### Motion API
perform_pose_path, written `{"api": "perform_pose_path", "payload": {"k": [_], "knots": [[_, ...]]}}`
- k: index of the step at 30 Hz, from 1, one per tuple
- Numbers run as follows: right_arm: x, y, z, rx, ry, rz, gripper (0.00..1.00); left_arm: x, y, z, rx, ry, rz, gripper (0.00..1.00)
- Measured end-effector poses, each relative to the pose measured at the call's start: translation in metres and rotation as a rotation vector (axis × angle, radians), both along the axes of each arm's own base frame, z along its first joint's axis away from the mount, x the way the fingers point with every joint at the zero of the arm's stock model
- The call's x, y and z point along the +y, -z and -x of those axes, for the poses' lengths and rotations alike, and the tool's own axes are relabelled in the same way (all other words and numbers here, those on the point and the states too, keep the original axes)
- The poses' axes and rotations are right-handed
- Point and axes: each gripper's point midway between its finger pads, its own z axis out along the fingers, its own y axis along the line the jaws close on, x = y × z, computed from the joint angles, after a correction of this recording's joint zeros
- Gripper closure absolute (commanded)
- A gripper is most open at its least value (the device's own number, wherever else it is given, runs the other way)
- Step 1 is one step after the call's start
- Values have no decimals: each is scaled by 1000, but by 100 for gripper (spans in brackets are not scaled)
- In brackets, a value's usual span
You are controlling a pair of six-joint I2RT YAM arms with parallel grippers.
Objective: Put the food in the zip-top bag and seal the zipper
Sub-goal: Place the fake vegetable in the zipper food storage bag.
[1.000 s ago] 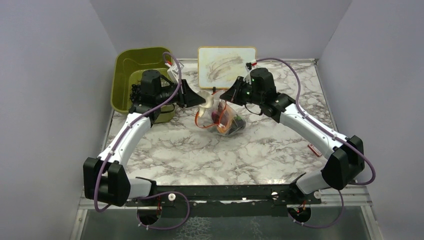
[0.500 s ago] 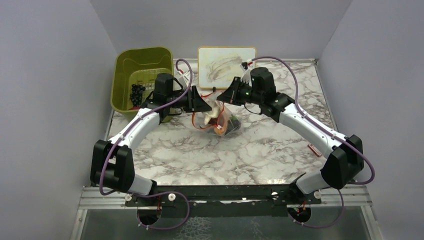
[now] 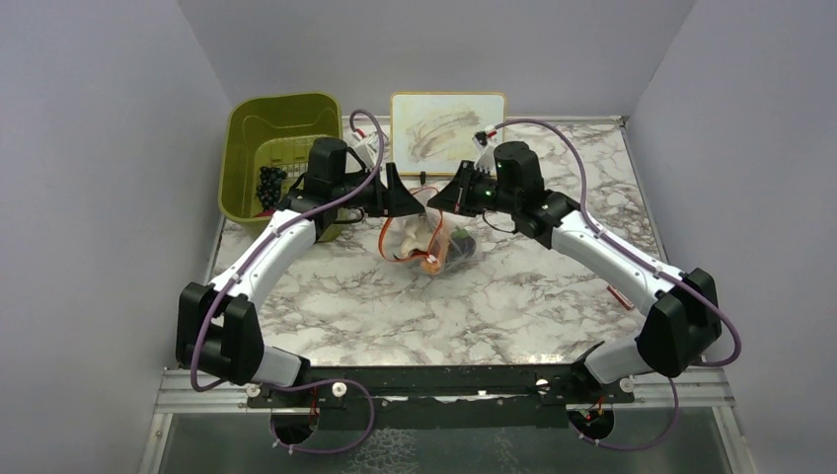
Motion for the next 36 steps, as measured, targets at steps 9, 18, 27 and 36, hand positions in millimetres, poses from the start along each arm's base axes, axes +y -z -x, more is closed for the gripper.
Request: {"api": "perform_pose_path", "payload": {"k": [9, 18, 27, 36], "knots": [[-7, 3, 8, 2, 3, 11, 99, 17, -69, -4, -213, -97, -33, 38], [-26, -33, 13, -83, 53, 31, 99, 72, -102, -29, -477, -349, -279, 37], [-49, -33, 28, -132, 83, 77, 99, 133, -54, -53, -497, -554, -607, 32], [-68, -34, 38, -178, 91, 153, 99, 181, -32, -76, -499, -685, -837, 29]]}}
